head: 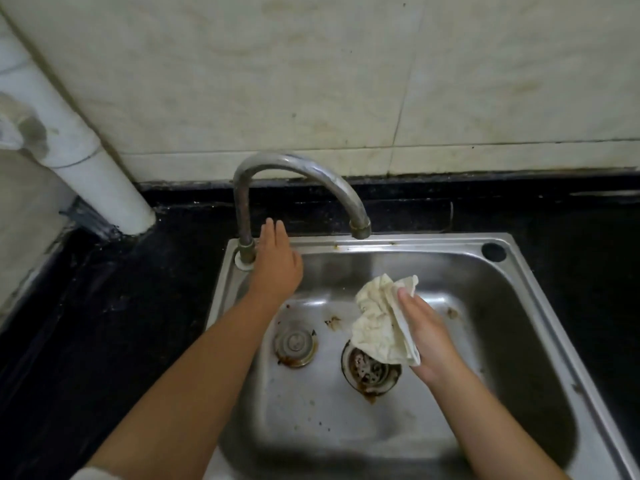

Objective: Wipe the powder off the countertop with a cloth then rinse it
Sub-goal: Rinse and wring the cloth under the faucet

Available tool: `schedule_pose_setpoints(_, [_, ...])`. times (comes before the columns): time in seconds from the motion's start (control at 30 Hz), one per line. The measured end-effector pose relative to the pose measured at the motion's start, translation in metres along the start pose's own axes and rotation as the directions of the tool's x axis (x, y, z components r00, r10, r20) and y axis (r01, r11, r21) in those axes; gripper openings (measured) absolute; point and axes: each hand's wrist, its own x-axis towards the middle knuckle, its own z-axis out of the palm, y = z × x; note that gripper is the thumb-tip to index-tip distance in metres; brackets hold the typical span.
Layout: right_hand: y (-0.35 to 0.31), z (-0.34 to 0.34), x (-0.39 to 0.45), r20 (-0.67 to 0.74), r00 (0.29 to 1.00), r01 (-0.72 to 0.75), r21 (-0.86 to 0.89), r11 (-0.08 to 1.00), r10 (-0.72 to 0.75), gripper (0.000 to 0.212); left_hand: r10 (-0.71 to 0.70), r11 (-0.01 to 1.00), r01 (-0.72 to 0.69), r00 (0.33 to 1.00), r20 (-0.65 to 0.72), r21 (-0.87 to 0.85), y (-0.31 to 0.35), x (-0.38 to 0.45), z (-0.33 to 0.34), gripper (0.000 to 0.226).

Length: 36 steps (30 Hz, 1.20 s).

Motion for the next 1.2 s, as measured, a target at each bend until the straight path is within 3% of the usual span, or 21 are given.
schedule_pose_setpoints(0.23, [0.019, 0.001, 0.010, -0.197, 0.978, -0.051, 0.107, 0.993, 0.071, 0.056, 0.074, 0.980, -0.089, 0.993, -0.088, -0.180, -0.012, 0.008, 0.007, 0.049])
schedule_pose_setpoints(0.33, [0.024, 0.012, 0.002, -0.184, 0.983, -0.008, 0.068, 0.998, 0.021, 0.046, 0.160, 0.964, -0.170, 0.985, -0.062, -0.204, -0.022, 0.003, 0.008, 0.047])
schedule_pose_setpoints(0.43, [0.031, 0.026, -0.005, -0.223, 0.965, 0.119, -0.109, 0.987, -0.141, 0.025, 0.221, 0.952, -0.225, 0.974, -0.044, -0.209, -0.028, 0.000, 0.006, 0.046])
schedule_pose_setpoints(0.6, [0.041, 0.043, -0.008, -0.283, 0.902, 0.229, -0.329, 0.916, -0.327, 0.019, 0.270, 0.955, -0.277, 0.960, -0.076, -0.108, -0.036, 0.003, 0.011, 0.051])
schedule_pose_setpoints(0.97, [0.047, 0.048, -0.010, -0.385, 0.856, 0.249, -0.277, 0.928, -0.345, 0.017, 0.317, 0.941, -0.325, 0.944, -0.090, -0.095, -0.046, 0.002, 0.010, 0.046])
schedule_pose_setpoints(1.2, [0.043, 0.052, -0.006, -0.390, 0.858, 0.269, -0.212, 0.939, -0.334, 0.018, 0.259, 0.928, -0.299, 0.947, -0.188, -0.224, -0.044, 0.005, 0.001, 0.035])
